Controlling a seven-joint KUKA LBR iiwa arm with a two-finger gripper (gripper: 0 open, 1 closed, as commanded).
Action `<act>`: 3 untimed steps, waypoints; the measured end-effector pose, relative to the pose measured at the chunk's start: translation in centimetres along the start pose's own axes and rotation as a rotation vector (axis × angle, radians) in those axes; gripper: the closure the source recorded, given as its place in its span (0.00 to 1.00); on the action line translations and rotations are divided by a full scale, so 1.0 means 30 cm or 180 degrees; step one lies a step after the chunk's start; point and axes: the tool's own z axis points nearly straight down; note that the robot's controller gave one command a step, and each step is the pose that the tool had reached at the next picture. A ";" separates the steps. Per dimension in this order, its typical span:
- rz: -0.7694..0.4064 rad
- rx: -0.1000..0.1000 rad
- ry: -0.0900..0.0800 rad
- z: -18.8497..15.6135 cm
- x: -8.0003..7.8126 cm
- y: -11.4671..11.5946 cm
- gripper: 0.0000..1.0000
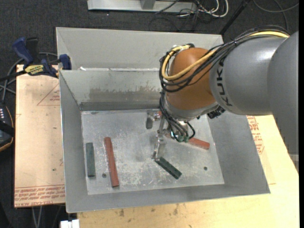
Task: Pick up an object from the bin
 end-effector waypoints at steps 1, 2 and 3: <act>-0.0090 0.0012 0.0017 0.227 0.190 -0.224 0.00; -0.0106 0.0000 -0.0019 0.214 0.176 -0.209 1.00; -0.0263 0.0003 -0.0057 -0.294 0.152 -0.204 1.00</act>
Offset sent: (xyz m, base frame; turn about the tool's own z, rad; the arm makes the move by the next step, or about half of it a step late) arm -0.0531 -0.0630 -0.0633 -0.0360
